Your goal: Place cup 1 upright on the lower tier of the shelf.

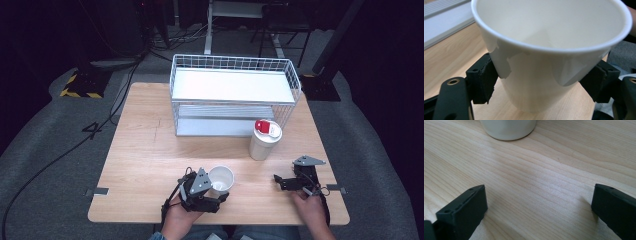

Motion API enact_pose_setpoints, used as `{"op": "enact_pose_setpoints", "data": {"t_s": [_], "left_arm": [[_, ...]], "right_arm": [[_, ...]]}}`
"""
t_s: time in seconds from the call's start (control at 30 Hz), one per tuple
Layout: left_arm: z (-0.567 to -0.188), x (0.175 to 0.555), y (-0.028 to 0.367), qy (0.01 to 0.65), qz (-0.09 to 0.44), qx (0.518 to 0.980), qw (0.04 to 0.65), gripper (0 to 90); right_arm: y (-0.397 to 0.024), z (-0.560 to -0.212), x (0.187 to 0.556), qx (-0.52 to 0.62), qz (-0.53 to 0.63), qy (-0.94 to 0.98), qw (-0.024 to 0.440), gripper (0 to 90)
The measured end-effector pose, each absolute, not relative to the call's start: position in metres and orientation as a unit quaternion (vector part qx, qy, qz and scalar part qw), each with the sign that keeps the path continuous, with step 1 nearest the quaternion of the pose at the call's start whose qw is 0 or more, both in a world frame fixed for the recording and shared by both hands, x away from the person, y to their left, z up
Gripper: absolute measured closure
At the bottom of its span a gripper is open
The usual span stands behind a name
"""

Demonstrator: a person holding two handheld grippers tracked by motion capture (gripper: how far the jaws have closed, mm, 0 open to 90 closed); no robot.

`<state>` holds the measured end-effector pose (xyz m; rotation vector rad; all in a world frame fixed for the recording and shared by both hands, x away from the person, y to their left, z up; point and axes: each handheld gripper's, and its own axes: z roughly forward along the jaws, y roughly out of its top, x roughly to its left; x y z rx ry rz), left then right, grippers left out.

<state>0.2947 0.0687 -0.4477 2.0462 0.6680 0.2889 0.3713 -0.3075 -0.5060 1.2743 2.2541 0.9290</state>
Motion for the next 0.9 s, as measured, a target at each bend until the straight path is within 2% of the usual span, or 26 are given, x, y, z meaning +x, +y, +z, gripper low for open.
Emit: {"op": "enact_pose_setpoints", "data": {"t_s": [0.6,0.9], "left_arm": [[-0.413,0.344,0.07,0.297,0.131,0.815,0.479,22.7],[-0.408,0.357,0.064,0.302,0.148,0.808,0.484,22.6]], "right_arm": [[-0.307,-0.506,0.371,0.454,0.332,0.804,0.194,0.5],[-0.307,-0.506,0.371,0.455,0.332,0.803,0.195,0.5]]}}
